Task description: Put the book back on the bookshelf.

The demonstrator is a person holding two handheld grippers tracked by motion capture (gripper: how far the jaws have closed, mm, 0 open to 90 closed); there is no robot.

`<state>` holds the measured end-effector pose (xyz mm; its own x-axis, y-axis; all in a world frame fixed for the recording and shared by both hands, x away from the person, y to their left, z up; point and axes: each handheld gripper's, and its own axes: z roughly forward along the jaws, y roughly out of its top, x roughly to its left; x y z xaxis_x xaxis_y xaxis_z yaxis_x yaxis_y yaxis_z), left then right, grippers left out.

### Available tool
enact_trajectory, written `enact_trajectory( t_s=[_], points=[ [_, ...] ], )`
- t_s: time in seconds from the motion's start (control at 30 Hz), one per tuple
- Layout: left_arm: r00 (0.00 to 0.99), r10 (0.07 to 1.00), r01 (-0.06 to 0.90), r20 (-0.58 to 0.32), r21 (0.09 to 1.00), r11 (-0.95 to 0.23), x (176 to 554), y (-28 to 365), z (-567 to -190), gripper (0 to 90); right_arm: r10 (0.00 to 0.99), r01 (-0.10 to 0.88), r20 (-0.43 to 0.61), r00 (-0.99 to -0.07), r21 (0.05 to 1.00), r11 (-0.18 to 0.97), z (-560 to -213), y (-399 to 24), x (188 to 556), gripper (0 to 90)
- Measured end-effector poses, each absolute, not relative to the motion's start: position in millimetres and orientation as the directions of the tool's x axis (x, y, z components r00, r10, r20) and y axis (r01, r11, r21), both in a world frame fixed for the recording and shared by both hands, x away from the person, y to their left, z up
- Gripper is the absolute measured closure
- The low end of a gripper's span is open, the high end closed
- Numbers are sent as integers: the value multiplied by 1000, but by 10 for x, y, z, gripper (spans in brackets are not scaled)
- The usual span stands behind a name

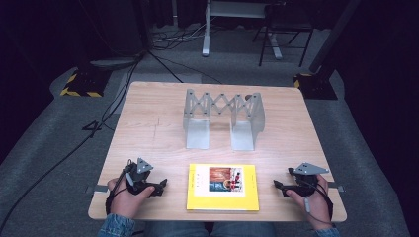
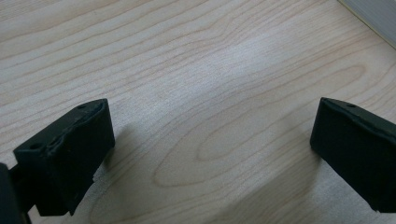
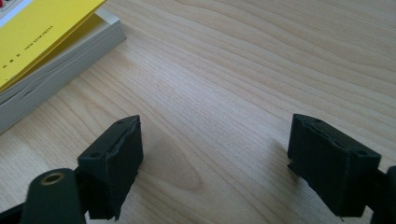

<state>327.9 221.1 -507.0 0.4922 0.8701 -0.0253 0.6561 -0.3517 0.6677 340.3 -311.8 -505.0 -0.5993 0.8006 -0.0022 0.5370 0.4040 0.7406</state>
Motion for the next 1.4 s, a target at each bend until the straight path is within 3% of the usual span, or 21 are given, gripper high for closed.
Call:
enact_trajectory(
  t_s=[0.43, 0.53, 0.57, 0.63, 0.77, 0.9, 1.13, 1.4],
  points=[
    [520, 854, 646, -29, 667, -371, 3269, 2167, -5066, 17, 794, 529, -3, -607, 745, 407, -5045, -3117, 3388, 235],
    [519, 854, 649, -44, 670, -360, 3232, 2180, -5006, 179, 784, 531, 9, -621, 740, 412, -5025, -3090, 3356, 265],
    [515, 853, 665, -86, 669, -334, 3220, 2179, -4984, 223, 782, 533, 19, -623, 742, 406, -5011, -3079, 3347, 270],
    [514, 849, 667, -122, 679, -306, 3195, 2166, -4960, 219, 775, 528, 41, -631, 754, 390, -4961, -3043, 3327, 283],
    [523, 848, 660, -90, 672, -336, 3147, 2112, -4942, 232, 740, 500, 67, -670, 777, 382, -4845, -2901, 3274, 297],
    [535, 840, 654, -84, 671, -350, 3115, 2065, -4947, 236, 695, 473, 76, -715, 785, 400, -4755, -2684, 3242, 275],
    [543, 837, 653, -67, 660, -371, 3100, 2022, -4953, 241, 662, 496, 105, -742, 749, 438, -4802, -2322, 3321, 157],
    [576, 812, 618, -99, 703, -352, 3037, 1833, -4834, 264, 667, 542, 152, -729, 724, 428, -4953, -2163, 3398, 155]
  ],
)
